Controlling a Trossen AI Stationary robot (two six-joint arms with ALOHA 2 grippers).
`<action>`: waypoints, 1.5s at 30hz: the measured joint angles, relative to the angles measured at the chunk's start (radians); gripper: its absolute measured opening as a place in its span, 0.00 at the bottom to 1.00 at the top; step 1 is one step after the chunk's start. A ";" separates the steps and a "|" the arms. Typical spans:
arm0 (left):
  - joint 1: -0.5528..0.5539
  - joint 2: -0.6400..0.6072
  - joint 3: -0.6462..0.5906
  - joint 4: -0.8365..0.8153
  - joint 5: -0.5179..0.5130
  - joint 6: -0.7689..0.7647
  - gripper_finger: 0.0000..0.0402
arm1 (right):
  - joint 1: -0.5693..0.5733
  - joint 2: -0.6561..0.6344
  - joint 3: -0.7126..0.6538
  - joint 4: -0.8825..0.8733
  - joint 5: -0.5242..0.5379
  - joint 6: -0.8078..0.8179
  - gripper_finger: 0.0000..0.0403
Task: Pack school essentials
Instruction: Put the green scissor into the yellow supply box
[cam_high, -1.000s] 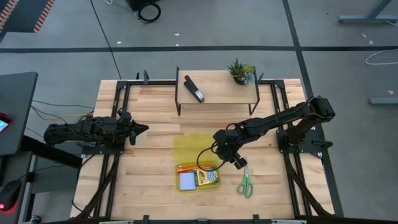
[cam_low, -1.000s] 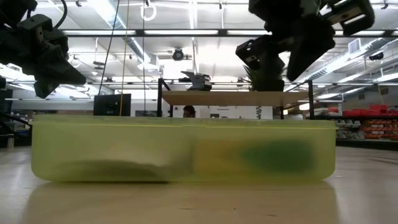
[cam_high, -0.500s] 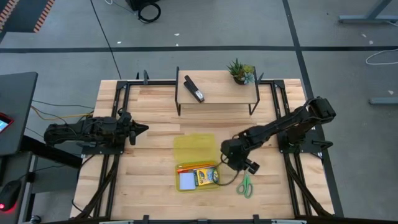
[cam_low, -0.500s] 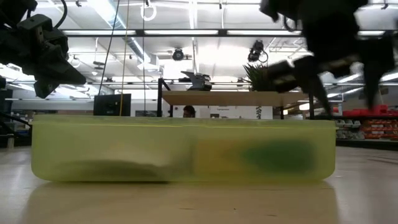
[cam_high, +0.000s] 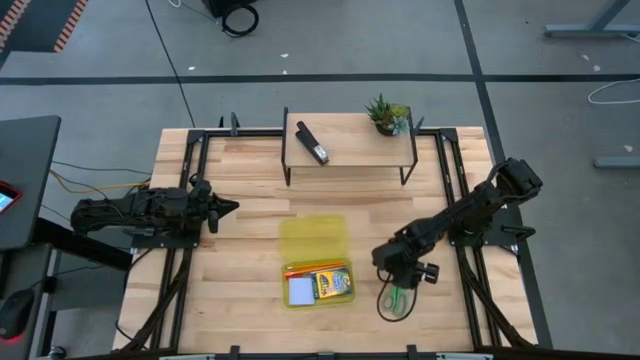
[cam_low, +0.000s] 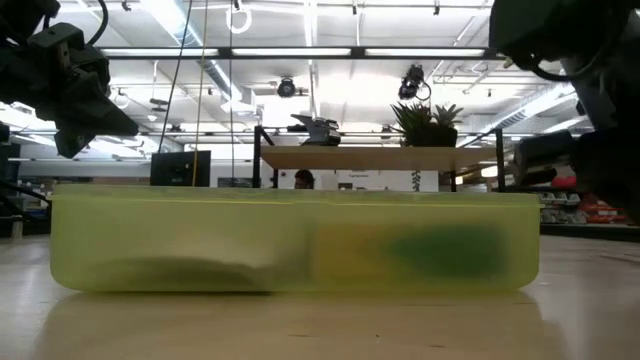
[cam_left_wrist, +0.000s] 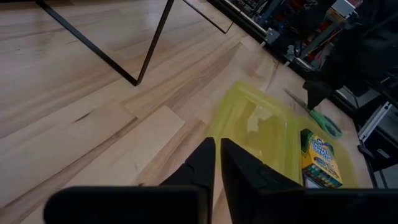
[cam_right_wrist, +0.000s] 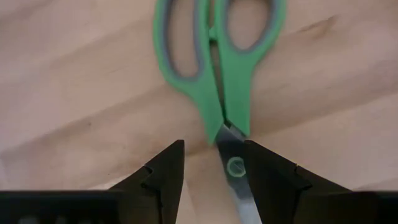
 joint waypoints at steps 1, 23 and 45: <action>0.000 0.000 0.000 0.000 0.000 0.000 0.08 | -0.005 0.000 -0.003 0.001 -0.002 -0.012 0.43; 0.000 0.000 0.000 0.000 0.000 0.000 0.07 | -0.036 0.000 -0.045 0.136 -0.041 -0.073 0.43; 0.000 0.000 0.000 0.000 0.000 0.000 0.07 | -0.065 -0.002 -0.142 0.286 -0.056 -0.036 0.24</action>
